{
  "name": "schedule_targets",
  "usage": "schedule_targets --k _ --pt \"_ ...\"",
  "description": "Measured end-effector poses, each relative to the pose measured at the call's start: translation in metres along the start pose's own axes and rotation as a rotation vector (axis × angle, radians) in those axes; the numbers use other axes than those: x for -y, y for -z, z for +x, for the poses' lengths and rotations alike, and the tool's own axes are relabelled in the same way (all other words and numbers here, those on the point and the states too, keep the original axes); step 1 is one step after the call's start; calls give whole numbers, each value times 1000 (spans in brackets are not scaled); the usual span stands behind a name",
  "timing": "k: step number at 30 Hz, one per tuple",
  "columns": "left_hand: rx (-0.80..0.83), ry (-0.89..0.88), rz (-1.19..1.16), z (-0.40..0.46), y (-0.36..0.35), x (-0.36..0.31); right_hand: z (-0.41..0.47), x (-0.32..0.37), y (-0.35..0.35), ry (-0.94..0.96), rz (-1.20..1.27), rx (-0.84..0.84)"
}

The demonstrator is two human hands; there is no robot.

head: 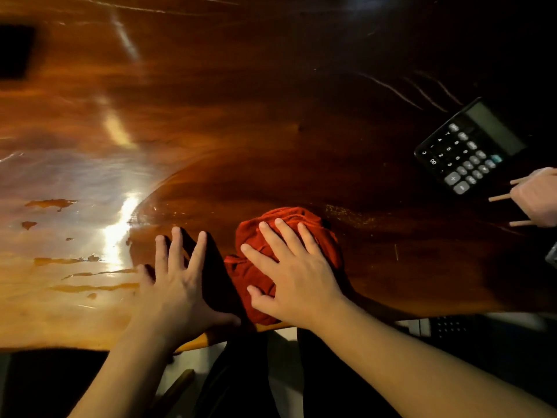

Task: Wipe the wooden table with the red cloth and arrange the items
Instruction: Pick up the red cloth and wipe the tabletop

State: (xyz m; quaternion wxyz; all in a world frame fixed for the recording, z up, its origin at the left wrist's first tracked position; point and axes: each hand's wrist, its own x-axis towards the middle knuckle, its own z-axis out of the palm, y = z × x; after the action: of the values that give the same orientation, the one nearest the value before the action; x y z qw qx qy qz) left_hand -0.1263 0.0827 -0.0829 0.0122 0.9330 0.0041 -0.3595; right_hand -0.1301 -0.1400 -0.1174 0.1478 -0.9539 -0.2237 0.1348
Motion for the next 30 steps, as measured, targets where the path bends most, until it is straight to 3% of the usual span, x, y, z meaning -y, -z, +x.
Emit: schedule_targets --k 9,19,23,30 --pt "-38 6 2 5 -14 -7 -66 -80 20 -324 -95 -43" --pt "-52 -2 -81 -2 -22 10 -38 -31 6 -546 -138 -58" --pt "-72 22 -92 -12 -29 28 -12 4 -3 -467 -133 -72" --pt "-102 28 -139 -13 -39 44 29 55 -19 -160 -104 -80"
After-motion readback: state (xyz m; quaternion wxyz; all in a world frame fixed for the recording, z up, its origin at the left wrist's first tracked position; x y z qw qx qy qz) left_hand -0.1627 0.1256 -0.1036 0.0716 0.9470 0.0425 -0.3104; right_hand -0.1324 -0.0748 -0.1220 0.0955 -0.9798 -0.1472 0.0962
